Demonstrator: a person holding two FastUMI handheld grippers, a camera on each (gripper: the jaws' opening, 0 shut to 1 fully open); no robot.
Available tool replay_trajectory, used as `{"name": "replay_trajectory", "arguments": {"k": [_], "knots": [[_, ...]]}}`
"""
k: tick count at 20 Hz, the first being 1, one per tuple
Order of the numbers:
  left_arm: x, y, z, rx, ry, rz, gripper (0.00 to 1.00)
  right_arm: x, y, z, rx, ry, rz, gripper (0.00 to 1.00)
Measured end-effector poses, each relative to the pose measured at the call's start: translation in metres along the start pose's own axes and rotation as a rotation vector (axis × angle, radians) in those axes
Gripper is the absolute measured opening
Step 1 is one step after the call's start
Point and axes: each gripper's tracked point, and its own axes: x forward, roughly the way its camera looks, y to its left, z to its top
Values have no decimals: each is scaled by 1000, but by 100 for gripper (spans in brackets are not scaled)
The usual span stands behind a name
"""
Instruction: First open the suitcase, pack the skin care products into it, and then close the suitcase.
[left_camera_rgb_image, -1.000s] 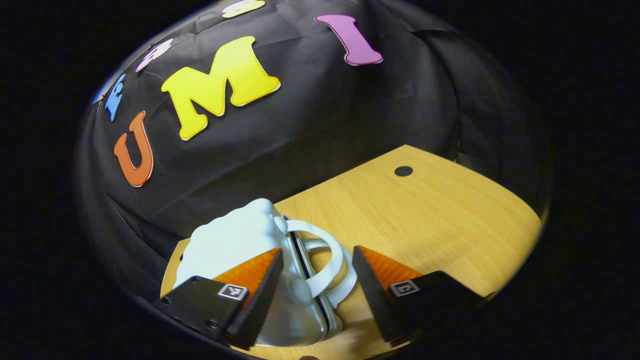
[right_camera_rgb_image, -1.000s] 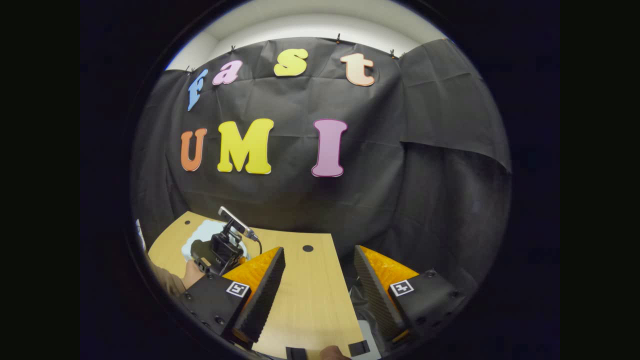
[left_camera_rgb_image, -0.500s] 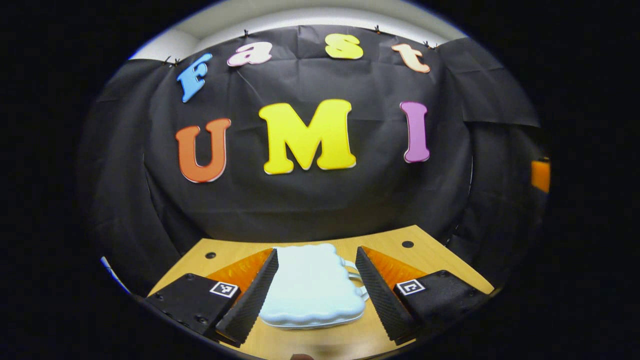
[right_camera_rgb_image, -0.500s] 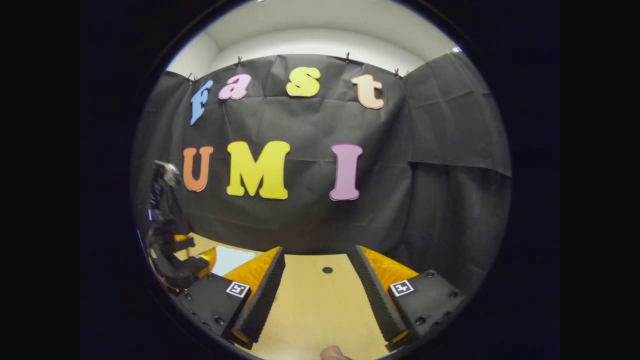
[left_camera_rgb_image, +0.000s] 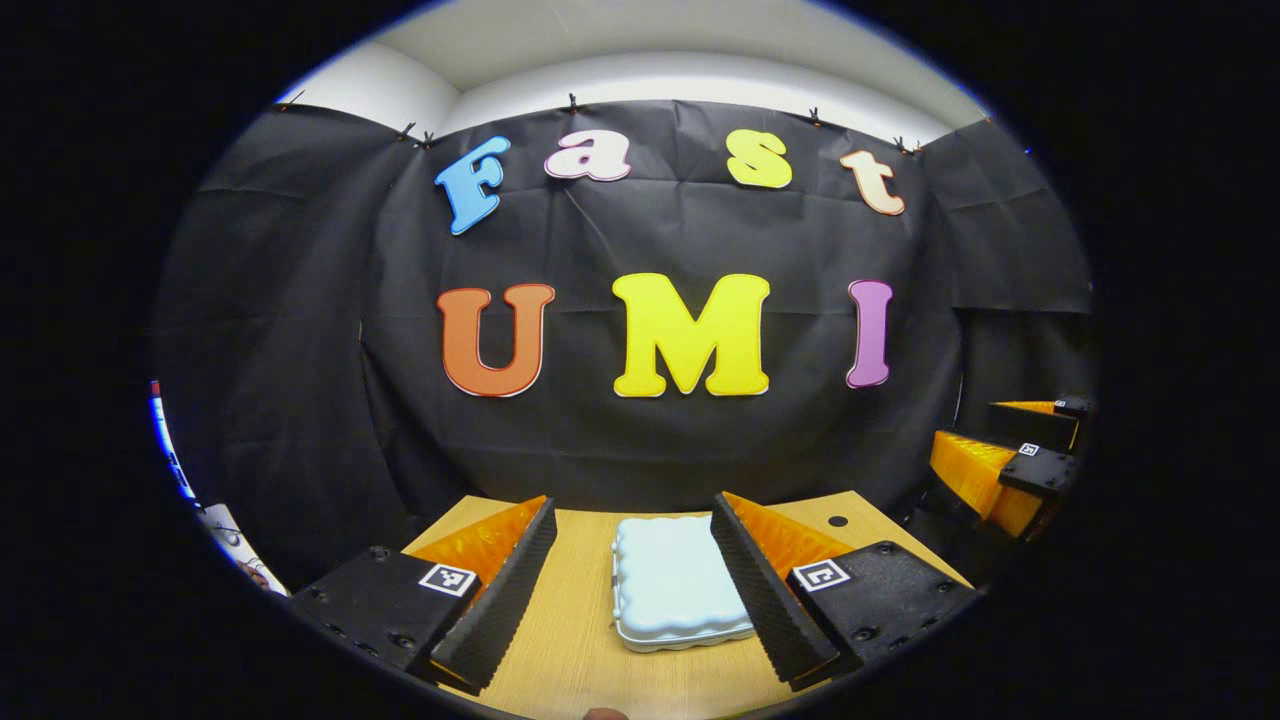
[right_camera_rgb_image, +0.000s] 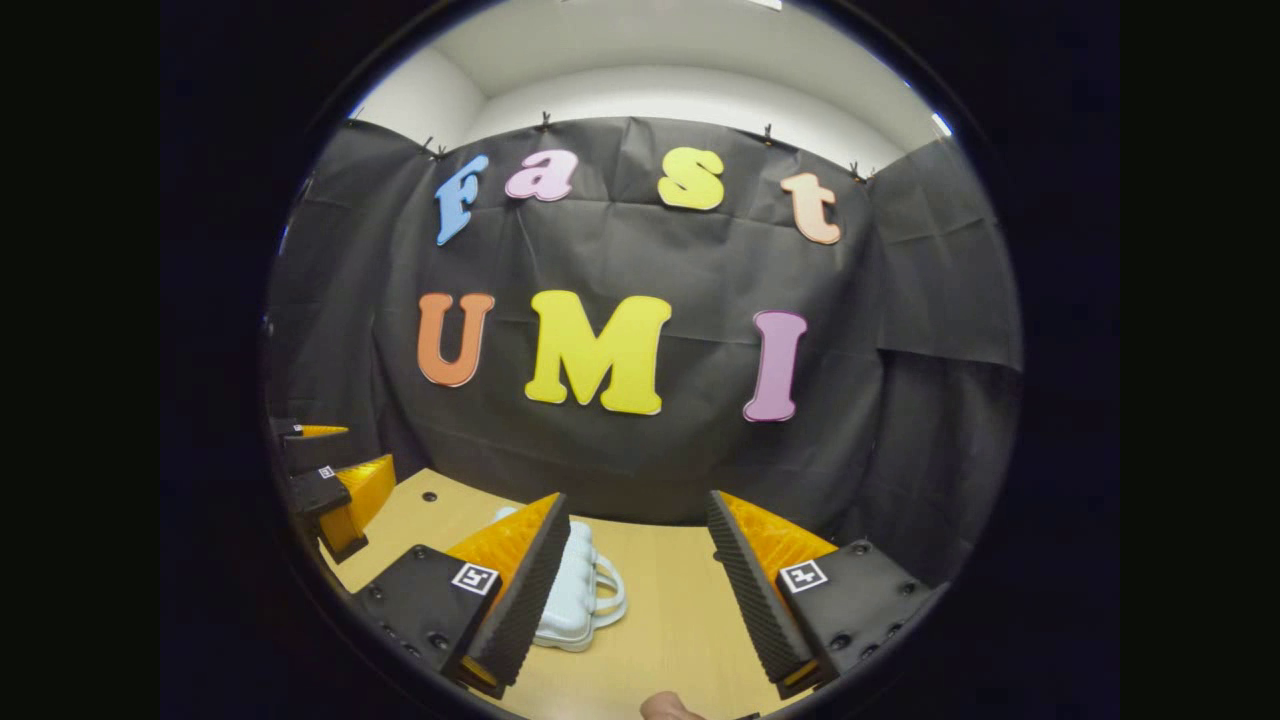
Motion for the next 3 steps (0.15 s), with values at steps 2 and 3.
{"name": "replay_trajectory", "arguments": {"k": [2, 3], "knots": [[-1, -1, -1, 13, -4, -1, 98, 2, 11, -1, -19, -1, 17, 83], [0, -4, -2, 14, -3, -9, 100, 0, 12, -2, -28, 5, 23, 83]]}}
